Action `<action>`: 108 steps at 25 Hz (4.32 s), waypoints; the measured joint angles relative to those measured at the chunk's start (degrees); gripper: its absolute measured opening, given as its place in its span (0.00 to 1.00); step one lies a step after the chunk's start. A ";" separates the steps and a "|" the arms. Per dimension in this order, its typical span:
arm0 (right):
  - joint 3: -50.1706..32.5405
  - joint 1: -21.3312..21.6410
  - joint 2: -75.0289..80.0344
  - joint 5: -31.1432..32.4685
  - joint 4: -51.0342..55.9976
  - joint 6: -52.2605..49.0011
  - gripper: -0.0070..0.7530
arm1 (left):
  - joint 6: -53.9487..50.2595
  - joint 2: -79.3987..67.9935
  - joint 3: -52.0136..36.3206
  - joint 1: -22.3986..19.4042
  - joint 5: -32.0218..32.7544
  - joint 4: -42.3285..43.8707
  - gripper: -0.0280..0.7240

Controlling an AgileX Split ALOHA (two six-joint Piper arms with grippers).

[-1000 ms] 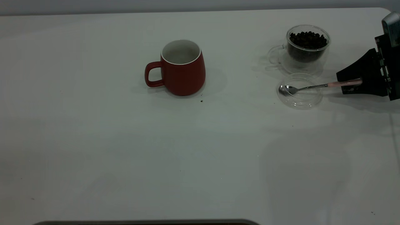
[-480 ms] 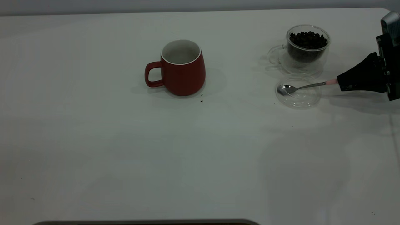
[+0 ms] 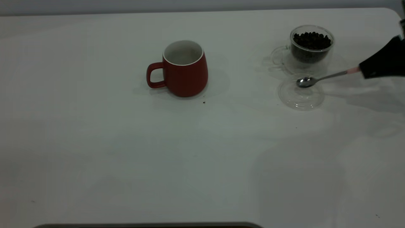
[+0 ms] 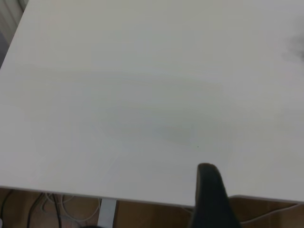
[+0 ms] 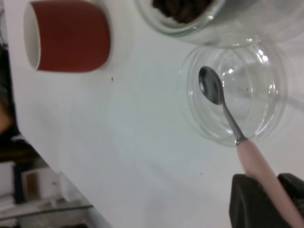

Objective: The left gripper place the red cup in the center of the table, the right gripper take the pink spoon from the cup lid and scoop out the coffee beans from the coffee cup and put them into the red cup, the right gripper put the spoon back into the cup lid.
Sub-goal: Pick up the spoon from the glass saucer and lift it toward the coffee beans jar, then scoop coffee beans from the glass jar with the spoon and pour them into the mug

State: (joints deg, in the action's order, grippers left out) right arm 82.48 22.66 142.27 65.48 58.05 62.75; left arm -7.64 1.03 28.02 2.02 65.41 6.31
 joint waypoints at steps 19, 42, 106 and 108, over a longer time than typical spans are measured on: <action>1.25 -4.20 -7.83 -11.49 6.22 -1.32 0.14 | 0.00 0.00 0.00 0.00 -0.05 0.00 0.75; 1.25 -1.76 -4.74 -9.10 6.68 -10.33 0.14 | 0.13 0.00 0.00 0.00 -0.05 0.00 0.75; 1.63 -7.42 -7.91 0.81 23.95 -12.85 0.14 | 0.01 0.00 0.00 0.00 -0.05 0.00 0.75; 1.63 -10.36 -7.91 0.87 25.65 -12.90 0.14 | 0.15 0.00 0.00 0.00 -0.05 0.00 0.75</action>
State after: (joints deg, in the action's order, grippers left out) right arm 84.11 12.30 134.35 66.35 83.70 49.85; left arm -7.49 1.03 28.02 2.02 65.37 6.31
